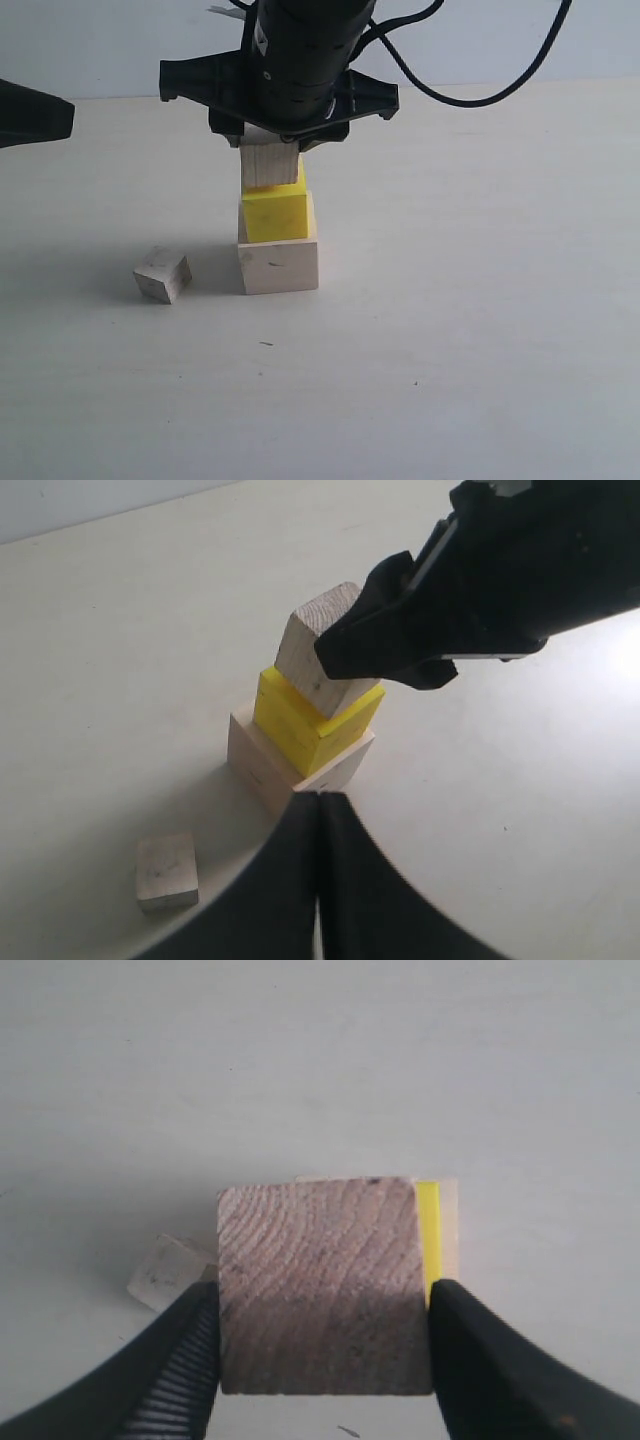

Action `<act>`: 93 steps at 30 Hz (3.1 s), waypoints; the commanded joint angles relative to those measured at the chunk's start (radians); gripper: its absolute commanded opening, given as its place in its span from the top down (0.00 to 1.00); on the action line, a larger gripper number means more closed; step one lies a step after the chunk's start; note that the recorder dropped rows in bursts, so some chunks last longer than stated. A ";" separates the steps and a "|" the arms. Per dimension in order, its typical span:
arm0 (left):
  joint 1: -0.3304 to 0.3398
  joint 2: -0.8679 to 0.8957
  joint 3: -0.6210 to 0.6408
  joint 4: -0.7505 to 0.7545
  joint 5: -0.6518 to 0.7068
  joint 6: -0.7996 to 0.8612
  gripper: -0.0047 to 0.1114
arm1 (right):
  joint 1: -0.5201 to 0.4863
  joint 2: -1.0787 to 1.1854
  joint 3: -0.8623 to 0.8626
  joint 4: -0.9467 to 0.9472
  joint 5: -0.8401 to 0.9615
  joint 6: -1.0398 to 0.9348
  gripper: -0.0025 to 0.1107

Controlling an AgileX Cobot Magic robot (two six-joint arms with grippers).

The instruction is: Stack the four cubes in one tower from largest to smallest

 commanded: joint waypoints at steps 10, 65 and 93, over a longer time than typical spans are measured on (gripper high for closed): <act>-0.006 0.001 0.001 -0.017 0.003 -0.003 0.96 | 0.001 -0.003 -0.007 -0.016 -0.002 0.000 0.98; -0.006 0.001 0.001 -0.021 0.009 -0.003 0.96 | 0.001 0.018 -0.007 -0.023 -0.015 0.001 0.92; -0.006 0.001 0.001 -0.021 0.010 -0.003 0.96 | 0.001 0.018 -0.007 -0.015 -0.022 0.032 0.34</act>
